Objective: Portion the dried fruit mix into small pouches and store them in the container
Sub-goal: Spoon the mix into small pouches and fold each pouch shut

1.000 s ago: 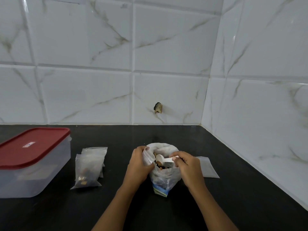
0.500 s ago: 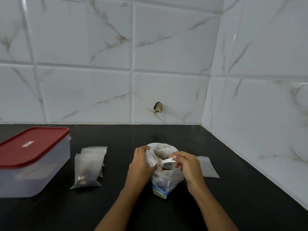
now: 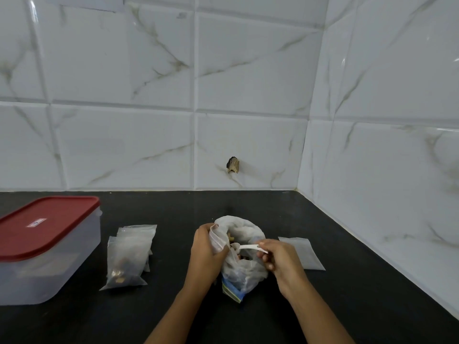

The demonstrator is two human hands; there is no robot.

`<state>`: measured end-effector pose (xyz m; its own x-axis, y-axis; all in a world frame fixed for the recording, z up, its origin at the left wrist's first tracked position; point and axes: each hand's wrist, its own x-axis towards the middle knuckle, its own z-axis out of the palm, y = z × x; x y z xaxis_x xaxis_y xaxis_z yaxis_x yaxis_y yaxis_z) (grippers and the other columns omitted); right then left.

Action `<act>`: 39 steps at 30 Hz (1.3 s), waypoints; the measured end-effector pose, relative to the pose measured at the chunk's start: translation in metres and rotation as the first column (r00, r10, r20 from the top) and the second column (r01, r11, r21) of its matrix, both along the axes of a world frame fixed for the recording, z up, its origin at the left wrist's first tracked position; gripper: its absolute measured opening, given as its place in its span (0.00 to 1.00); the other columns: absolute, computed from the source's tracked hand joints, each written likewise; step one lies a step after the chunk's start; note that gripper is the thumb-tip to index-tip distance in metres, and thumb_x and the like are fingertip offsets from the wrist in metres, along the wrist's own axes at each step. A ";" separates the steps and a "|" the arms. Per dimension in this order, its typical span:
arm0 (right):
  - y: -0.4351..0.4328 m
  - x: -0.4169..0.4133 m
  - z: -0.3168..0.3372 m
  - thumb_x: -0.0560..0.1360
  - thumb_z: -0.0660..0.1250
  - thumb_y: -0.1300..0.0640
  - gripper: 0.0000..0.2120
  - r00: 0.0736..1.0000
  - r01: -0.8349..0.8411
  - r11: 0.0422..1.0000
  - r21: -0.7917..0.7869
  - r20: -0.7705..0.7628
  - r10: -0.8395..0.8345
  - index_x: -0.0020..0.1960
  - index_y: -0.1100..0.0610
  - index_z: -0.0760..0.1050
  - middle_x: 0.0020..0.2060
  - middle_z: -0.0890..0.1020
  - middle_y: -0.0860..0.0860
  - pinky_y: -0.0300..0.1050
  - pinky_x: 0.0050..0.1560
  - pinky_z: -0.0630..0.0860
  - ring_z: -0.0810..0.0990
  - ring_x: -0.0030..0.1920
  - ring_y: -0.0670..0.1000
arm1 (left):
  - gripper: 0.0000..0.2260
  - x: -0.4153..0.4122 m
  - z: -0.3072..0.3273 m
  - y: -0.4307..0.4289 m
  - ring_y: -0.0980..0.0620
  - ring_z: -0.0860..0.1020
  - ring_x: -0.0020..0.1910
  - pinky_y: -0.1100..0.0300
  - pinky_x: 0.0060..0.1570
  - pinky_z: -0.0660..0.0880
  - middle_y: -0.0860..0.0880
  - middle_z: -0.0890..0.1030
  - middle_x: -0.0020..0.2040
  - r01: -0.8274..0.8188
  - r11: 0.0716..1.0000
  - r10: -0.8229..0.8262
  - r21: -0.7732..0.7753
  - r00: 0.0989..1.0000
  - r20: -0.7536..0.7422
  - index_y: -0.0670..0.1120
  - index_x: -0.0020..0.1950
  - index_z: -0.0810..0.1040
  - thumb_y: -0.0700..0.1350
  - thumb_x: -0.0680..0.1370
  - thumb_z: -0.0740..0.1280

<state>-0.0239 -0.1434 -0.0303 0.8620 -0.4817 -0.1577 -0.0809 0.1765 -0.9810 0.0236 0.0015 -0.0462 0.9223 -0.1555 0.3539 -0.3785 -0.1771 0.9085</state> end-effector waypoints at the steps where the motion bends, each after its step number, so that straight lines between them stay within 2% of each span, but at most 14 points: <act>1: 0.002 0.000 0.000 0.75 0.60 0.67 0.11 1.000 -0.012 0.993 -0.121 0.004 0.013 0.40 0.59 0.79 0.29 0.77 0.53 0.33 0.24 0.64 0.70 0.26 0.45 | 0.19 0.001 0.000 0.000 0.61 0.75 0.48 0.71 0.38 0.72 0.49 0.73 0.55 -0.010 1.000 0.010 0.001 1.000 -0.005 0.47 0.61 0.69 0.38 0.73 0.69; 2: 0.005 -0.001 0.001 0.75 0.61 0.66 0.12 0.999 -0.033 0.976 -0.213 0.014 0.036 0.39 0.57 0.80 0.28 0.77 0.52 0.32 0.25 0.65 0.70 0.27 0.44 | 0.18 0.002 0.000 0.000 0.59 0.75 0.49 0.69 0.39 0.72 0.48 0.74 0.55 -0.019 1.000 0.019 0.000 1.000 -0.009 0.47 0.60 0.69 0.38 0.73 0.69; 4: 0.005 -0.002 0.003 0.75 0.61 0.67 0.13 0.998 -0.057 0.967 -0.247 0.023 0.065 0.39 0.57 0.80 0.27 0.76 0.51 0.30 0.23 0.64 0.69 0.26 0.43 | 0.17 0.003 -0.002 0.000 0.57 0.75 0.49 0.68 0.40 0.71 0.48 0.74 0.55 -0.037 0.999 0.037 -0.013 0.999 -0.025 0.47 0.59 0.69 0.38 0.73 0.68; 7: -0.001 -0.002 0.002 0.75 0.60 0.67 0.12 1.000 -0.010 0.996 -0.087 -0.001 0.010 0.38 0.60 0.79 0.27 0.74 0.52 0.32 0.20 0.60 0.67 0.25 0.44 | 0.17 0.001 -0.004 -0.004 0.55 0.75 0.51 0.68 0.41 0.71 0.48 0.74 0.55 -0.073 0.997 0.072 -0.021 0.997 -0.037 0.48 0.59 0.70 0.38 0.72 0.68; 11: -0.003 0.001 -0.003 0.74 0.60 0.67 0.10 0.999 0.014 0.998 0.066 -0.031 -0.012 0.39 0.63 0.79 0.26 0.72 0.52 0.33 0.17 0.58 0.65 0.23 0.44 | 0.17 -0.001 -0.004 -0.007 0.57 0.74 0.49 0.68 0.40 0.71 0.49 0.73 0.55 -0.094 0.995 0.093 -0.018 0.996 -0.016 0.49 0.58 0.69 0.39 0.72 0.69; 13: -0.003 0.000 -0.002 0.74 0.60 0.67 0.10 1.000 -0.004 1.000 0.003 -0.026 0.004 0.39 0.62 0.79 0.26 0.74 0.52 0.32 0.18 0.59 0.65 0.23 0.44 | 0.17 0.000 -0.004 -0.006 0.59 0.74 0.48 0.69 0.39 0.70 0.50 0.73 0.55 -0.088 0.996 0.088 0.000 0.996 -0.011 0.48 0.58 0.70 0.40 0.72 0.69; 15: -0.001 -0.001 -0.002 0.75 0.60 0.66 0.12 0.999 -0.034 0.989 -0.146 -0.010 0.033 0.39 0.59 0.80 0.27 0.77 0.52 0.31 0.20 0.62 0.68 0.25 0.44 | 0.18 0.001 -0.005 -0.004 0.60 0.73 0.48 0.70 0.40 0.69 0.50 0.72 0.55 -0.084 0.996 0.083 0.033 0.996 0.006 0.47 0.60 0.70 0.42 0.72 0.70; 17: 0.000 -0.002 -0.001 0.75 0.61 0.66 0.12 0.997 -0.066 0.983 -0.173 0.020 0.071 0.40 0.58 0.81 0.27 0.78 0.52 0.31 0.21 0.62 0.69 0.24 0.43 | 0.19 0.004 -0.005 -0.003 0.60 0.73 0.48 0.70 0.40 0.69 0.50 0.73 0.55 -0.083 0.995 0.082 0.049 0.996 0.021 0.47 0.60 0.70 0.44 0.72 0.71; 23: -0.010 0.001 -0.002 0.75 0.59 0.68 0.09 0.999 -0.048 0.983 0.177 0.024 0.044 0.46 0.69 0.79 0.24 0.75 0.54 0.32 0.17 0.58 0.67 0.20 0.43 | 0.16 0.002 -0.004 -0.004 0.61 0.74 0.47 0.69 0.39 0.69 0.53 0.73 0.53 -0.100 0.995 0.100 0.027 0.995 0.001 0.51 0.57 0.70 0.47 0.72 0.71; 26: -0.011 0.002 -0.003 0.74 0.60 0.68 0.09 0.999 -0.034 0.972 0.232 0.024 0.029 0.46 0.69 0.78 0.26 0.75 0.55 0.32 0.17 0.58 0.67 0.20 0.43 | 0.16 0.003 -0.002 -0.002 0.62 0.74 0.47 0.68 0.40 0.70 0.54 0.74 0.52 -0.098 0.995 0.098 0.023 0.995 -0.003 0.53 0.55 0.70 0.49 0.72 0.72; 30: -0.013 0.001 -0.004 0.74 0.60 0.68 0.09 1.000 -0.009 0.963 0.270 0.027 0.002 0.43 0.68 0.78 0.26 0.75 0.55 0.32 0.17 0.58 0.66 0.21 0.43 | 0.19 0.005 0.000 0.002 0.60 0.75 0.49 0.59 0.47 0.75 0.56 0.74 0.51 -0.082 0.995 0.083 0.049 0.996 -0.016 0.54 0.55 0.70 0.52 0.70 0.73; 36: -0.010 -0.002 -0.002 0.75 0.60 0.67 0.09 0.999 0.005 0.978 0.210 0.042 -0.014 0.43 0.66 0.79 0.27 0.76 0.54 0.32 0.18 0.59 0.67 0.24 0.43 | 0.18 0.008 0.002 0.006 0.60 0.75 0.49 0.67 0.42 0.73 0.54 0.76 0.52 -0.003 0.999 0.006 0.048 0.998 -0.070 0.53 0.57 0.69 0.45 0.72 0.72; 37: -0.010 -0.003 -0.002 0.75 0.60 0.67 0.09 0.999 0.007 0.986 0.168 0.042 -0.014 0.43 0.66 0.79 0.27 0.76 0.53 0.32 0.19 0.59 0.67 0.25 0.44 | 0.17 0.008 0.002 0.006 0.60 0.75 0.48 0.68 0.41 0.72 0.54 0.76 0.51 0.001 0.999 0.003 0.053 0.998 -0.068 0.53 0.56 0.69 0.45 0.72 0.72; 39: -0.007 -0.006 -0.001 0.75 0.60 0.66 0.11 0.999 0.016 0.996 -0.091 0.037 -0.013 0.44 0.62 0.81 0.28 0.77 0.53 0.33 0.23 0.63 0.69 0.27 0.44 | 0.14 0.007 0.003 0.007 0.62 0.75 0.46 0.70 0.38 0.70 0.56 0.76 0.48 0.010 0.998 -0.006 0.066 0.998 -0.055 0.54 0.53 0.70 0.43 0.73 0.71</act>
<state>-0.0300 -0.1501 -0.0309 0.8591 -0.5054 -0.0813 -0.0427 0.0875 -0.9952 0.0303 0.0083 -0.0428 0.9385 -0.1840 0.2921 -0.3305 -0.2345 0.9142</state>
